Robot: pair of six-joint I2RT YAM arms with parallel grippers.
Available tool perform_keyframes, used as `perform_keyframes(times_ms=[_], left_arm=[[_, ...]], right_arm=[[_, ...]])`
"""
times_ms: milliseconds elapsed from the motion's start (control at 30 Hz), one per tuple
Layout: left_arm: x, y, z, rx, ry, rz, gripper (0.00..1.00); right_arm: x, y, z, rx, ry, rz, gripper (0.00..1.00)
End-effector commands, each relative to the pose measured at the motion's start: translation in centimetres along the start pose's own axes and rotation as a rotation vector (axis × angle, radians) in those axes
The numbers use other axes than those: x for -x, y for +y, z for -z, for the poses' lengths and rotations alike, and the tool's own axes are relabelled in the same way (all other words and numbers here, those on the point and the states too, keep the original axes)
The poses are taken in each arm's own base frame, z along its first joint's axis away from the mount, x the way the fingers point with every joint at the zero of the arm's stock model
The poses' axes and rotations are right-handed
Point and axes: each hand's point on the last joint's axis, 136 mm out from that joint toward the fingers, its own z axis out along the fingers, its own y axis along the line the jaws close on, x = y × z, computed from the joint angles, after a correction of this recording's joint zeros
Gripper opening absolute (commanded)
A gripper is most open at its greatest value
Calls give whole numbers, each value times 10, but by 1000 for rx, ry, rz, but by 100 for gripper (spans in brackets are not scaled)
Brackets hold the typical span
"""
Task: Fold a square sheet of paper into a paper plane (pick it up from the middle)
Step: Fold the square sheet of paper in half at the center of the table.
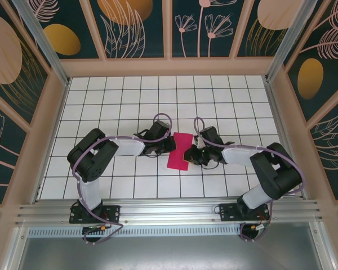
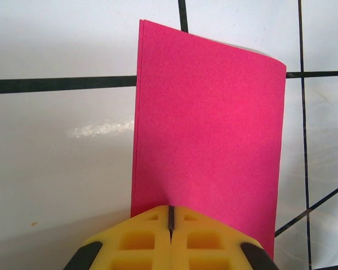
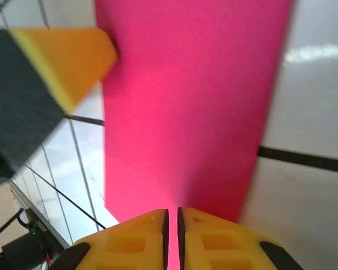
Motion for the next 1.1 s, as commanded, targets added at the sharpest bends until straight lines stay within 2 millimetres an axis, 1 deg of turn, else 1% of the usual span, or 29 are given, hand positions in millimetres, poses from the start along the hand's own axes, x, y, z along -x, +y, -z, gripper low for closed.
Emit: perform_keyframes(times_ms=[0, 100, 267, 400, 467, 667, 767, 967, 1067], left_arm=[[-37, 50, -5, 168, 103, 30, 0], [-37, 51, -5, 169, 102, 29, 0], [-37, 50, -6, 164, 104, 30, 0], [-37, 51, -7, 167, 105, 28, 0], [-38, 51, -8, 167, 108, 29, 0], [-36, 50, -8, 166, 105, 29, 0], [-36, 50, -7, 169, 104, 31, 0], [-37, 51, -9, 170, 105, 33, 0], [-36, 50, -9, 169, 104, 33, 0]], right_arm=[[-12, -16, -9, -23, 34, -44, 17], [-13, -13, -5, -12, 27, -40, 17], [-10, 7, 9, 39, -5, -12, 18], [-19, 15, 10, 76, 13, 3, 19], [-23, 13, 6, 74, 23, 2, 19], [-37, -8, -7, 22, 67, -34, 19], [-39, -6, -6, 25, 65, -23, 19], [-38, 10, 2, 56, 44, 8, 19], [-43, 5, 0, 43, 54, 6, 19]])
